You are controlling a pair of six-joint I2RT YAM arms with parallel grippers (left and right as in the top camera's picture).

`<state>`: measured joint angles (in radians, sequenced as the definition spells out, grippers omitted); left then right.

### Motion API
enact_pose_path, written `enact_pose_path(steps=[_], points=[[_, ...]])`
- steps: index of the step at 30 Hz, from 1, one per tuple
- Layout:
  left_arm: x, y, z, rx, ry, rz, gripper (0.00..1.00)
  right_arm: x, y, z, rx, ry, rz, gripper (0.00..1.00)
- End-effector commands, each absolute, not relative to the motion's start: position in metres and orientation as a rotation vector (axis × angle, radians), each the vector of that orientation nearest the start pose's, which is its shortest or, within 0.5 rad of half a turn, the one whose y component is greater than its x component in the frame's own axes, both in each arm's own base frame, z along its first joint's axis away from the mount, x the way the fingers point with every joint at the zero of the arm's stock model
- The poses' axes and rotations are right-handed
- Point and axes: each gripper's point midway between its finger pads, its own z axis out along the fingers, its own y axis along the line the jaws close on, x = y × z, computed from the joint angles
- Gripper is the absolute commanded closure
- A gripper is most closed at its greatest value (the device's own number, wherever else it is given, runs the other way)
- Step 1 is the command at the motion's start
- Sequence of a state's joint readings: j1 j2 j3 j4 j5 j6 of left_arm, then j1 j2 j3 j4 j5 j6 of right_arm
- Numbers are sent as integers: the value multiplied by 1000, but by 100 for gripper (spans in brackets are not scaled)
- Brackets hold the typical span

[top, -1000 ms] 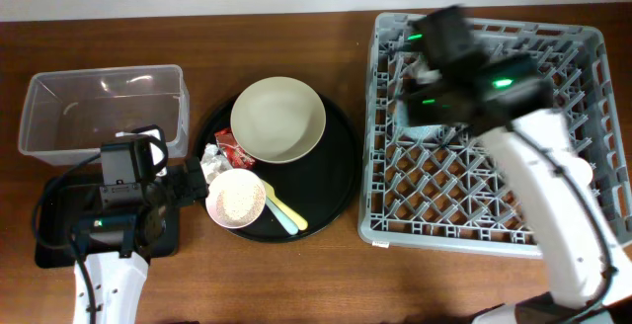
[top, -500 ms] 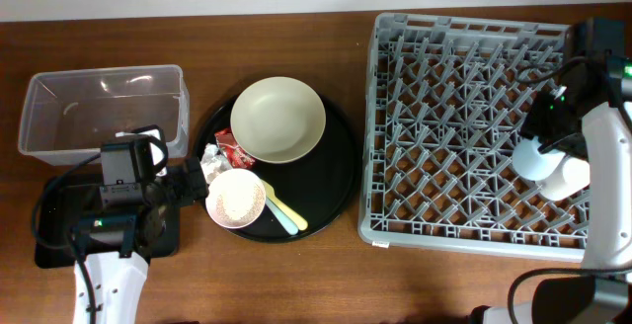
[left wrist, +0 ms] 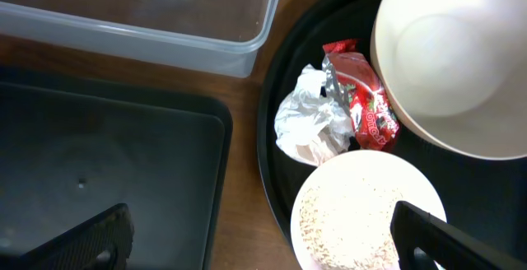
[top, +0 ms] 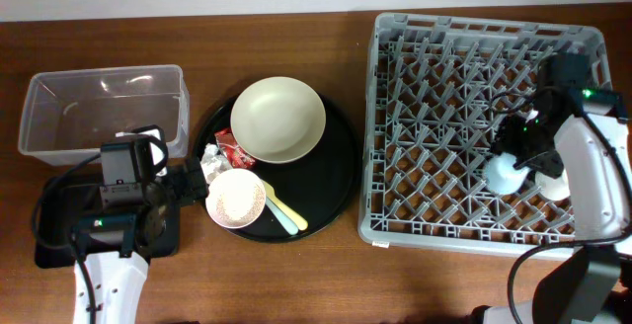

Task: Sort waste into correct bins and load items into the dishwasher rack
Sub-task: 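Place the light-blue cup in the rack beside the white cup, then grasp the cream plate's edge with the right gripper and lift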

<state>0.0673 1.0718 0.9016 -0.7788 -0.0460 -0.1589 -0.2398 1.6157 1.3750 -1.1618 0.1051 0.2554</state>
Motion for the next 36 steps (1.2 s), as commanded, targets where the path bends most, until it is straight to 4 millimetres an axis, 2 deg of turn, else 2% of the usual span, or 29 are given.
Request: enact_pose_path(steps=[1, 3, 5, 7, 8, 10, 12, 14, 15, 17, 19, 21, 22, 24, 26, 29, 33, 36], points=[[291, 29, 173, -319, 2473, 27, 1, 315, -96, 150, 718, 2847, -148, 19], [291, 29, 173, -319, 2473, 27, 1, 319, -91, 174, 698, 2816, -100, 19], [291, 29, 173, -319, 2473, 27, 1, 326, -75, 196, 577, 2796, -12, 19], [291, 29, 173, -319, 2473, 27, 1, 337, -36, 233, 345, 2728, 159, 19], [291, 29, 173, -319, 2473, 27, 1, 342, -4, 252, 187, 2677, 266, 19], [291, 29, 173, -319, 2473, 27, 1, 345, 40, 269, 12, 2616, 362, 19], [291, 29, 173, -319, 2473, 27, 1, 345, 81, 273, -147, 2589, 404, 21], [291, 29, 173, -319, 2473, 27, 1, 346, 127, 263, -281, 2581, 444, 23], [291, 29, 173, -319, 2473, 27, 1, 347, 152, 253, -346, 2581, 473, 24], [291, 29, 173, -319, 2473, 27, 1, 351, 192, 228, -391, 2603, 504, 25], [291, 29, 173, -319, 2473, 27, 1, 357, 213, 200, -392, 2638, 463, 26], [291, 29, 173, -319, 2473, 27, 1, 368, 228, 164, -302, 2703, 398, 28], [291, 29, 173, -319, 2473, 27, 1, 373, 234, 151, -249, 2724, 394, 32], [291, 29, 173, -319, 2473, 27, 1, 385, 238, 118, -6, 2783, 379, 39], [291, 29, 173, -319, 2473, 27, 1, 394, 236, 89, 232, 2817, 358, 39], [291, 29, 173, -319, 2473, 27, 1, 406, 248, 71, 254, 2812, 422, 38], [291, 29, 173, -319, 2473, 27, 1, 413, 253, 55, 320, 2808, 436, 30], [291, 29, 173, -319, 2473, 27, 1, 418, 255, 43, 335, 2802, 430, 33]])
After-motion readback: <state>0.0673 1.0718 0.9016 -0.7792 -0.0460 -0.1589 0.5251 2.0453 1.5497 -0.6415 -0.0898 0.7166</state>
